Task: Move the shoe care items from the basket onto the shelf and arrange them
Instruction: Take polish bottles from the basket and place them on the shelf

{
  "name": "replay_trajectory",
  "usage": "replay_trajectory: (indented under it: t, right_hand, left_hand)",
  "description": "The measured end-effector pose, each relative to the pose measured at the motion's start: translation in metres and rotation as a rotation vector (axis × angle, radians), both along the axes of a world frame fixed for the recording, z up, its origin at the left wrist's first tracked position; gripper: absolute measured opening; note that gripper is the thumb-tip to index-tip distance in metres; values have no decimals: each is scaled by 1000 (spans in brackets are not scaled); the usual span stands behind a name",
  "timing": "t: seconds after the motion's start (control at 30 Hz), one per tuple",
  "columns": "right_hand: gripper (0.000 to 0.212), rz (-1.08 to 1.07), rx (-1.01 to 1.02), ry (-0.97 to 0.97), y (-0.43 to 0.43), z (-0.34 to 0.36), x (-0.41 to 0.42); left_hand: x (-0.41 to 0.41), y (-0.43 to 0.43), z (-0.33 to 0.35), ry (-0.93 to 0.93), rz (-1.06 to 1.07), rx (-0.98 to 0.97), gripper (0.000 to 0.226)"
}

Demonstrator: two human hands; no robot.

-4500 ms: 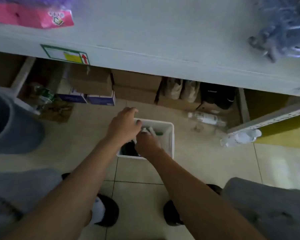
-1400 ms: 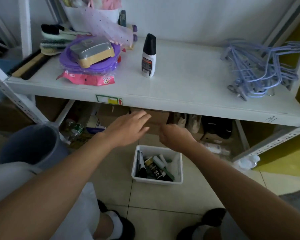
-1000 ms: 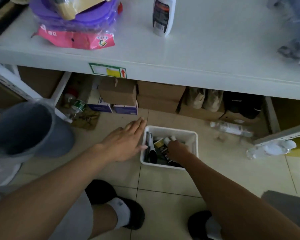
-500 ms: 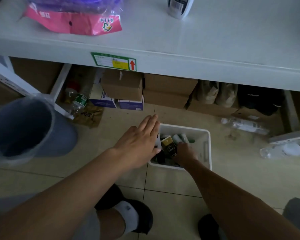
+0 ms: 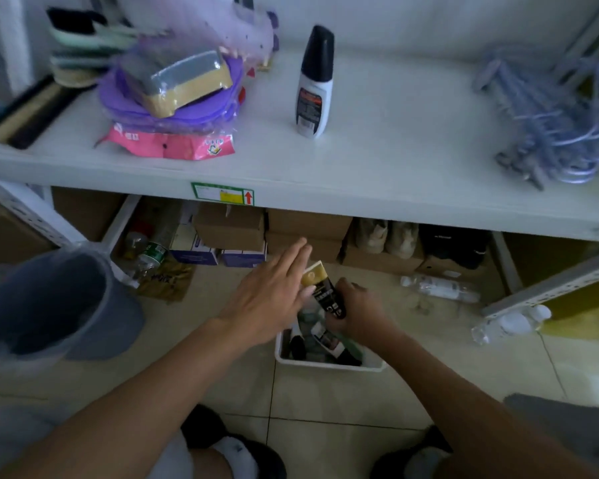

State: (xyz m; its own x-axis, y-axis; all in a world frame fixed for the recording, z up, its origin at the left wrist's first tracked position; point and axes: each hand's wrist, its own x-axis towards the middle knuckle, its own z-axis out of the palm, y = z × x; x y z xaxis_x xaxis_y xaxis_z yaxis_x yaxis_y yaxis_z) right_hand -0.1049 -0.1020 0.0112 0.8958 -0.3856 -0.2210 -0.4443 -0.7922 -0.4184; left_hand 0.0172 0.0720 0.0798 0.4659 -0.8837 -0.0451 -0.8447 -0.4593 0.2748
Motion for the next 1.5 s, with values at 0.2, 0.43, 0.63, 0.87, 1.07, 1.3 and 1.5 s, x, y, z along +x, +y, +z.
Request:
replay_trajectory:
  t: [0.2,0.43,0.63,0.87,1.07,1.3,1.5]
  right_hand:
    - [30,-72,14,-343,6,126,-15]
    - [25,-256,-50,-380,-28,215,31]
    - [35,-359,-85,-190,-75,222,99]
    - [36,-373,-48,-213,-74,204,149]
    - [39,-361,-62,-206,-72,204,155]
    - [69,-243,-126,-171,-66,211,133]
    - [64,-78,-96,-225,-73,216,132]
  left_hand:
    - [13,-8,55,-189,81,-401,57]
    - [33,-28,101,-166,154,-315,69]
    - [63,-50,121,-155,172,-199,74]
    - [81,-60,112,-108,175,-135,75]
    - [91,-51,110,-62,201,-134,76]
    - [104,-77,136,69,285,-339,71]
    - [115,-122,141,127,373,-510,86]
